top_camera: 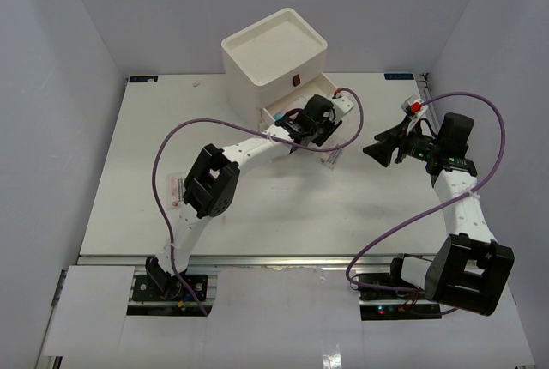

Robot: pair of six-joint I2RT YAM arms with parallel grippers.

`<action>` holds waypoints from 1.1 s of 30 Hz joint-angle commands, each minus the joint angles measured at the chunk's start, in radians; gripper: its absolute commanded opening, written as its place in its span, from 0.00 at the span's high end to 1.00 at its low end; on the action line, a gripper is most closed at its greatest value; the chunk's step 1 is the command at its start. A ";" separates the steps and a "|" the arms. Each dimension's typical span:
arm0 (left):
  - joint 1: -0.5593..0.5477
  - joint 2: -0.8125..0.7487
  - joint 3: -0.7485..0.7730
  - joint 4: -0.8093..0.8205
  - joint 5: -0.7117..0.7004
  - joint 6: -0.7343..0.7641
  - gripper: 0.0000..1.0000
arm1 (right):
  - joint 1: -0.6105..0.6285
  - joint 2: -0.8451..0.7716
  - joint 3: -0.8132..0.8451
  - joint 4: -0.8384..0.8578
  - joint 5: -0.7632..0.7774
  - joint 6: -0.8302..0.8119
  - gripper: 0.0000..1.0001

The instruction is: Organize the makeup

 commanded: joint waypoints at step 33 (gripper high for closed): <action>0.129 -0.179 -0.010 0.109 0.054 -0.067 0.22 | -0.015 0.014 -0.022 0.025 -0.054 -0.018 0.29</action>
